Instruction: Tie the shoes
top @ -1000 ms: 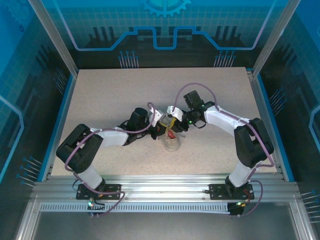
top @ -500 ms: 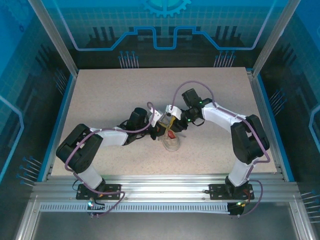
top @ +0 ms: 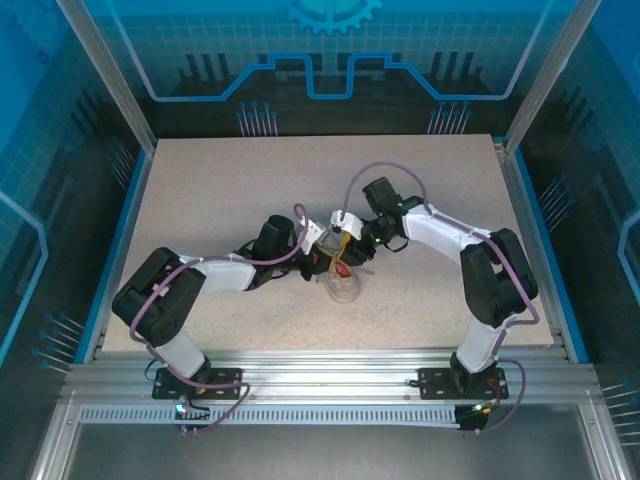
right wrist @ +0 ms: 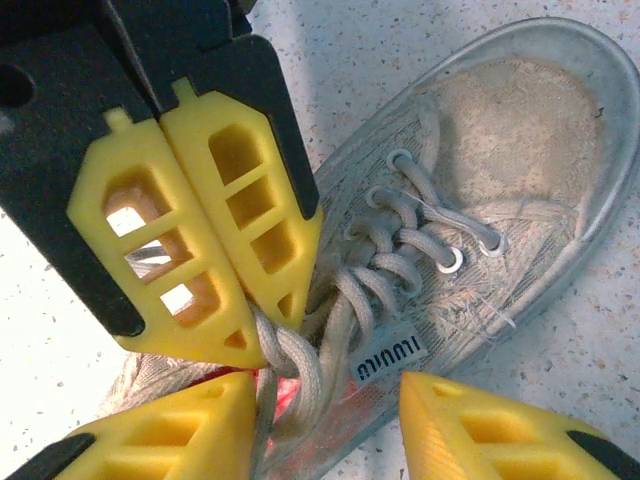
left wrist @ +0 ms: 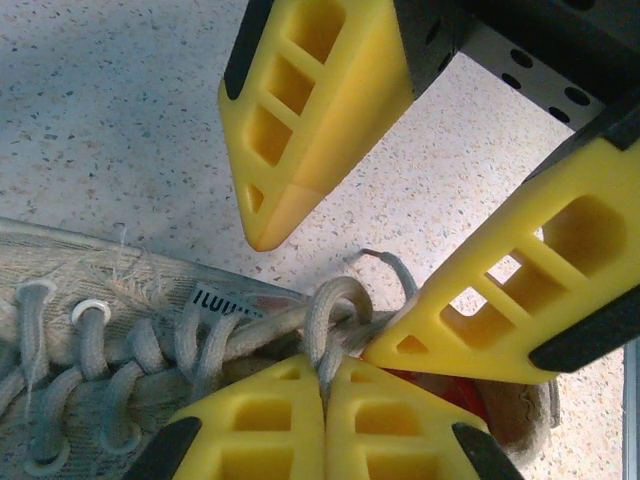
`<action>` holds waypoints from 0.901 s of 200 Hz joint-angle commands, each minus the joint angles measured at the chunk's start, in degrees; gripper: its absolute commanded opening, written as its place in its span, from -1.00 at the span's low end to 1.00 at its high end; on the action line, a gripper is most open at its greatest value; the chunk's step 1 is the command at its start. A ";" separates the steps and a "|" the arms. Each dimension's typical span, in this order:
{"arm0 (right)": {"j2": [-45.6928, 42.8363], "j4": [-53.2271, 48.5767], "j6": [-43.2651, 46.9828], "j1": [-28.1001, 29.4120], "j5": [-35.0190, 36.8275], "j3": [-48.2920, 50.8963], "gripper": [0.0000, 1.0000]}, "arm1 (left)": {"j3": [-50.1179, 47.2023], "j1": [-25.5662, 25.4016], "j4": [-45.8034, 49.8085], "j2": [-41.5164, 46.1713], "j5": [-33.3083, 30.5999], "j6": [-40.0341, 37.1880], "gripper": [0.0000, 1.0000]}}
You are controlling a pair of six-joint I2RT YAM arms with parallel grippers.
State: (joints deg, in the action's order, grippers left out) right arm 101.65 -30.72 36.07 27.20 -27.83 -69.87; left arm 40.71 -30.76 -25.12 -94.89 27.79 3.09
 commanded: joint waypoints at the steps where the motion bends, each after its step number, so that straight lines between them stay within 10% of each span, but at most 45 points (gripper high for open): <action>1: 1.15 -5.40 3.48 2.34 -0.82 -0.01 -0.14 | 2.15 0.80 -3.50 0.22 1.83 1.21 -1.00; 180: -2.87 -6.02 6.37 -2.25 -4.08 0.96 -0.08 | 0.91 1.90 -6.08 -0.02 6.92 1.42 -1.00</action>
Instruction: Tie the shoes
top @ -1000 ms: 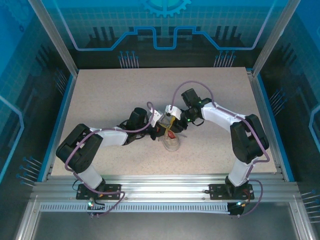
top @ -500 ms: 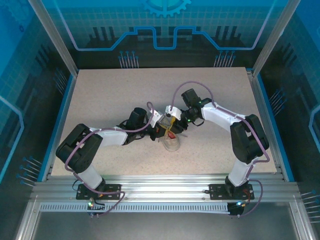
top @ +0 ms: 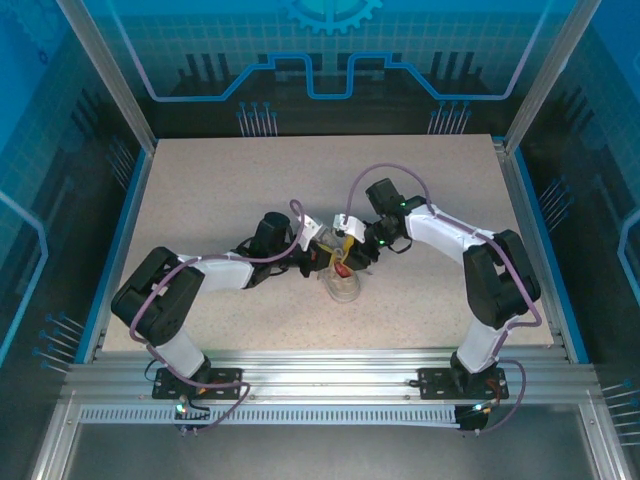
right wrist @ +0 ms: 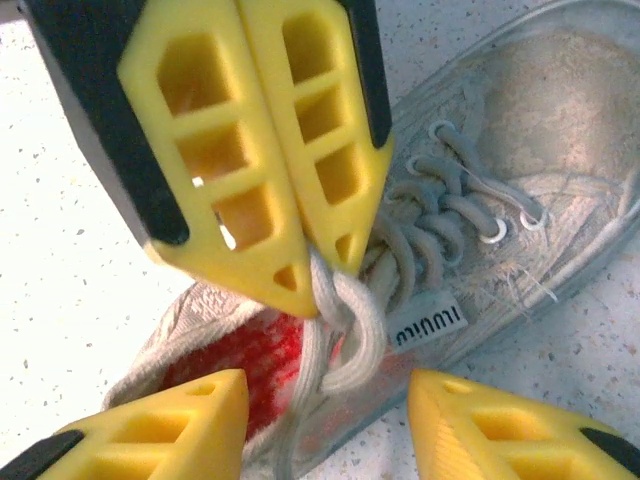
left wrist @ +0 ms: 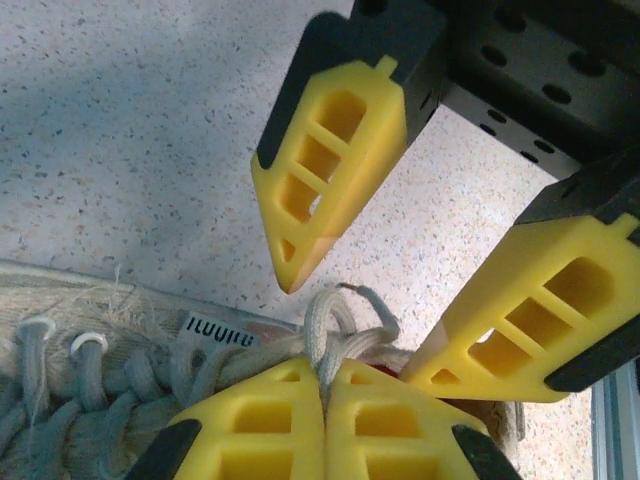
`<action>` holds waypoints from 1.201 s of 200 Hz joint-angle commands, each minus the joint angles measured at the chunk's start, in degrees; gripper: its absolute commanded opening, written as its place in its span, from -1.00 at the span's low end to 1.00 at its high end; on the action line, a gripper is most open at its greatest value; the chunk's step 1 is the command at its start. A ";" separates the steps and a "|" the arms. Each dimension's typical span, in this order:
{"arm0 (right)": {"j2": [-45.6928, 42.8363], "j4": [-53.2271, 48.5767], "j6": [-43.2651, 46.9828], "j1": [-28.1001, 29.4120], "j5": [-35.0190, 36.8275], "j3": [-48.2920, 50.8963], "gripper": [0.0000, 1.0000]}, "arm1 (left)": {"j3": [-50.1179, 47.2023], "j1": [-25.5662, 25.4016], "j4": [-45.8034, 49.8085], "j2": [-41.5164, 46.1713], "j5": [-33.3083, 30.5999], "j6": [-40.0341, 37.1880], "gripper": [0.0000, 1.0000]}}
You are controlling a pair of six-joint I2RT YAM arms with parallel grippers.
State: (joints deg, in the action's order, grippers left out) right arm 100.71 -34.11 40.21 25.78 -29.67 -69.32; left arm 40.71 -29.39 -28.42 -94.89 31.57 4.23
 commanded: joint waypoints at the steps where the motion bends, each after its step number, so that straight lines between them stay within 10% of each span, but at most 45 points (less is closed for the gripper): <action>1: -1.92 -2.63 2.24 -0.82 -2.20 0.41 -0.08 | 0.93 0.50 -2.78 -0.02 3.18 0.27 -1.00; 122: 0.97 -0.21 -1.06 2.19 -0.38 -2.42 -0.30 | 0.97 0.96 -3.83 -0.88 4.80 0.68 -1.00; 166: 1.27 -0.61 -2.84 2.38 -0.27 -3.36 -1.00 | 0.52 0.91 -4.17 -0.47 4.65 0.56 -1.00; 186: 1.05 -0.27 -3.79 2.61 2.05 -3.23 -1.00 | 0.12 0.93 -4.55 -0.05 4.17 0.27 -1.00; 240: -2.36 4.25 -6.96 4.00 7.36 1.02 -1.00 | -4.63 0.95 -8.35 5.86 1.17 -7.21 -0.21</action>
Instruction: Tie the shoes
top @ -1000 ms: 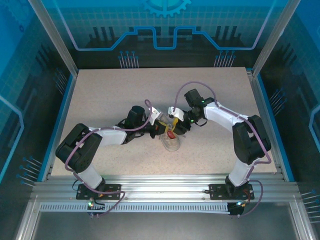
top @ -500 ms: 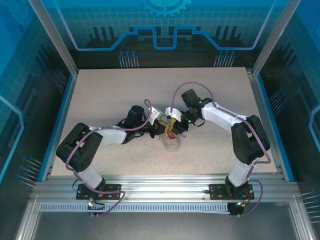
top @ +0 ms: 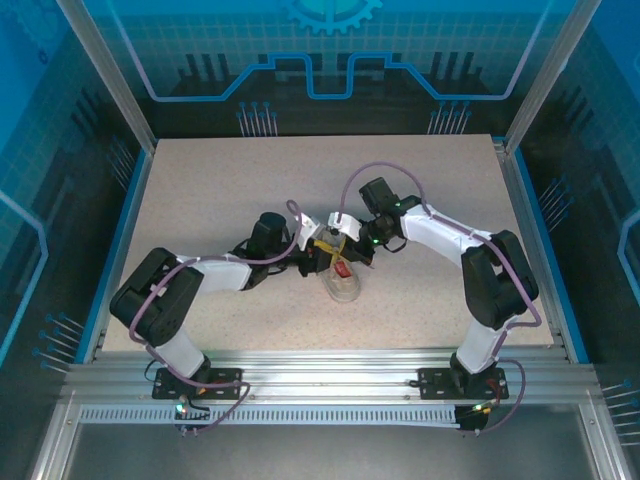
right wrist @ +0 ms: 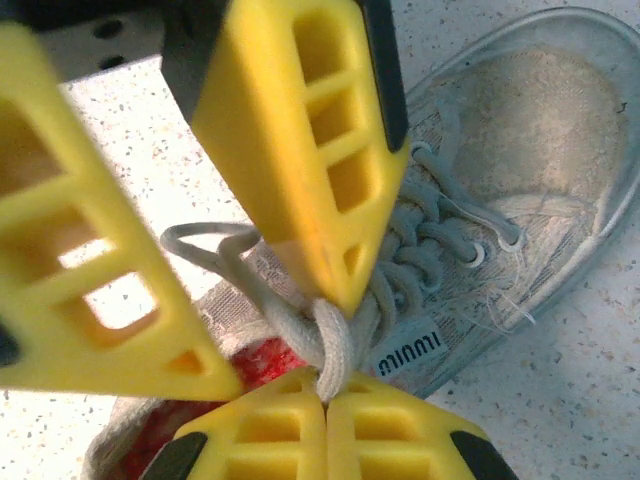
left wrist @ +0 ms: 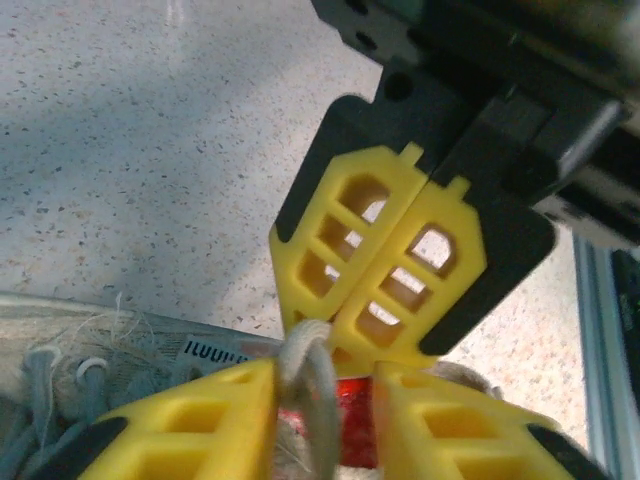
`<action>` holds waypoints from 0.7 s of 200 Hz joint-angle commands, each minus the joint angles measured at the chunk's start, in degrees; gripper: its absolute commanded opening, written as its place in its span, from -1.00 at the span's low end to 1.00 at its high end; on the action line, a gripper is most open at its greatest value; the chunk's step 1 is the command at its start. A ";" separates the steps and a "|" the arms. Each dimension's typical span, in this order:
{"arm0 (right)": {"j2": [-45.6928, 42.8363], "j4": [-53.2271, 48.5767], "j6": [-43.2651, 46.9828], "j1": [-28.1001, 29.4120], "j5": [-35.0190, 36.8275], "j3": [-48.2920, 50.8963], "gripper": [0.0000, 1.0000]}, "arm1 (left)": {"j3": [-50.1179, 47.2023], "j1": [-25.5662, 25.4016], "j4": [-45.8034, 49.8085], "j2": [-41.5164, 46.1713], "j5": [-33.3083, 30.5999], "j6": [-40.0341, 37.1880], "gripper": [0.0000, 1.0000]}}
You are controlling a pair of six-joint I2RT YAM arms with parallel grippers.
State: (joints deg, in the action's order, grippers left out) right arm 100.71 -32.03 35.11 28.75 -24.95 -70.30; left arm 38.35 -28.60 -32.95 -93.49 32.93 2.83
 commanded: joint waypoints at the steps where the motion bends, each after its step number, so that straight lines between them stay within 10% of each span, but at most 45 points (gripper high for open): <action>1: -2.45 2.25 -1.92 1.08 2.68 2.05 -1.00 | -2.38 0.19 -3.81 4.64 -0.16 -5.95 -0.20; 140: -5.34 3.91 -2.33 0.95 1.66 4.60 -1.00 | -2.76 -2.97 -4.66 2.70 -7.56 -28.00 0.09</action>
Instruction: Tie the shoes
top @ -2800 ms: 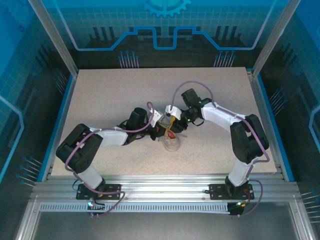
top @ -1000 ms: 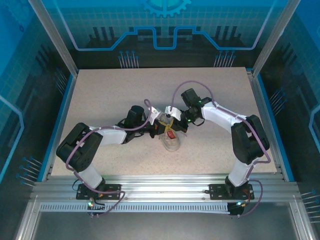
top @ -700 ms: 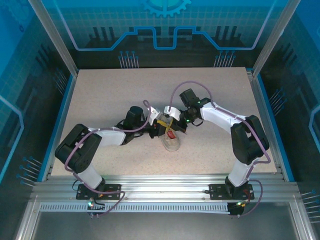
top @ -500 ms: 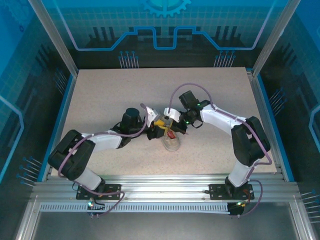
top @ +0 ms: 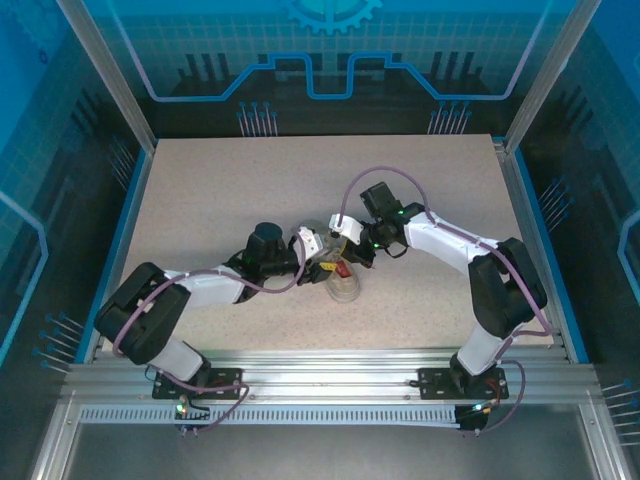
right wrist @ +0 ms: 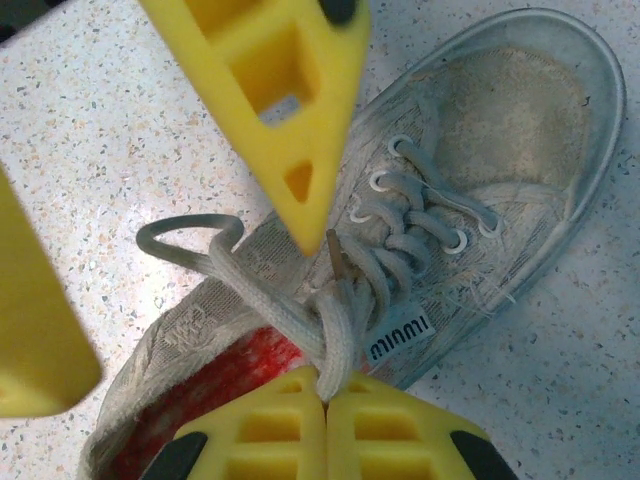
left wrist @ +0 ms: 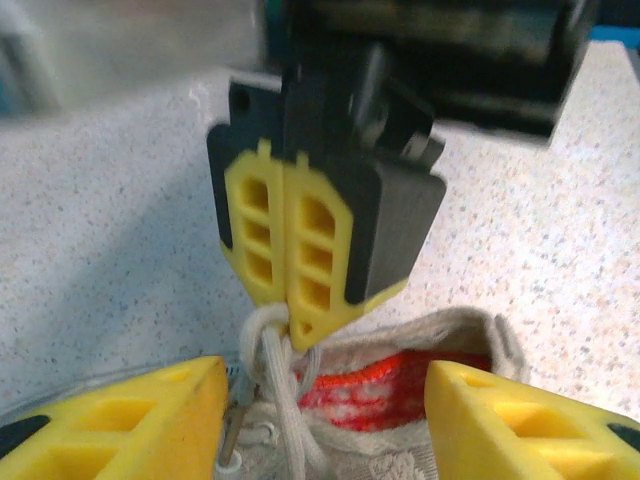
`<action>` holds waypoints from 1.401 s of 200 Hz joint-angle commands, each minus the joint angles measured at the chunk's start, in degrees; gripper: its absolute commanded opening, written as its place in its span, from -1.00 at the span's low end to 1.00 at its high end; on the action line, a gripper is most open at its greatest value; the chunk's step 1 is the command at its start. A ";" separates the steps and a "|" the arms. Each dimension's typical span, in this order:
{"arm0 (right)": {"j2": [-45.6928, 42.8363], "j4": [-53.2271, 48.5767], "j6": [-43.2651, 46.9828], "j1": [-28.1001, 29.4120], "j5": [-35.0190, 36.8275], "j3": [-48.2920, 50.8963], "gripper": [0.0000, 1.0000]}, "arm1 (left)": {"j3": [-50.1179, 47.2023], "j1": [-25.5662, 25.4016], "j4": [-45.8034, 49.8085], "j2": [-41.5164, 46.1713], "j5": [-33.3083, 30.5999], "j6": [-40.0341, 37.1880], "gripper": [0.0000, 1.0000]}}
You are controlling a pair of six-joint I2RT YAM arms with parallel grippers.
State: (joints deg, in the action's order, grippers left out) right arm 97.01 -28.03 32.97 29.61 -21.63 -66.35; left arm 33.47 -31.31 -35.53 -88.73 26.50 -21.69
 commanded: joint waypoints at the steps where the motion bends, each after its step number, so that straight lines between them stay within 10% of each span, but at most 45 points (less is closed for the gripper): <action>1: -1.65 -0.05 -0.19 0.10 -1.66 0.63 -1.00 | 2.16 -0.29 -2.00 -2.15 -1.16 -3.55 0.09; 75: -2.05 -0.36 0.38 -0.16 -2.76 0.62 -1.00 | 4.66 -0.53 -1.79 -6.13 -1.57 -3.64 -0.15; 153: -2.43 -0.77 0.07 -0.16 -3.56 0.43 -1.00 | 6.09 -0.76 -1.88 -8.29 -1.85 -2.65 -1.00; 170: -3.20 -1.67 -1.56 -0.57 -5.74 -0.10 -0.61 | 5.91 -1.21 -2.78 -8.70 -3.78 -2.65 -1.00; 203: -7.04 -1.12 -12.13 -5.02 -13.26 0.37 -0.26 | 4.78 -2.77 -6.42 -9.58 -8.83 -2.96 -1.00; 280: 1.76 -1.23 -44.83 -11.17 -6.91 -6.18 -0.44 | 2.07 -4.24 -12.89 -10.07 -11.30 -3.93 -1.00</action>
State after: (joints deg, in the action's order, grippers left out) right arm 92.79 -26.04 -0.12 18.52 -29.15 -68.20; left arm 36.91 -34.92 -43.46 -98.30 16.40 -24.21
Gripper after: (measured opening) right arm 0.294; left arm 0.040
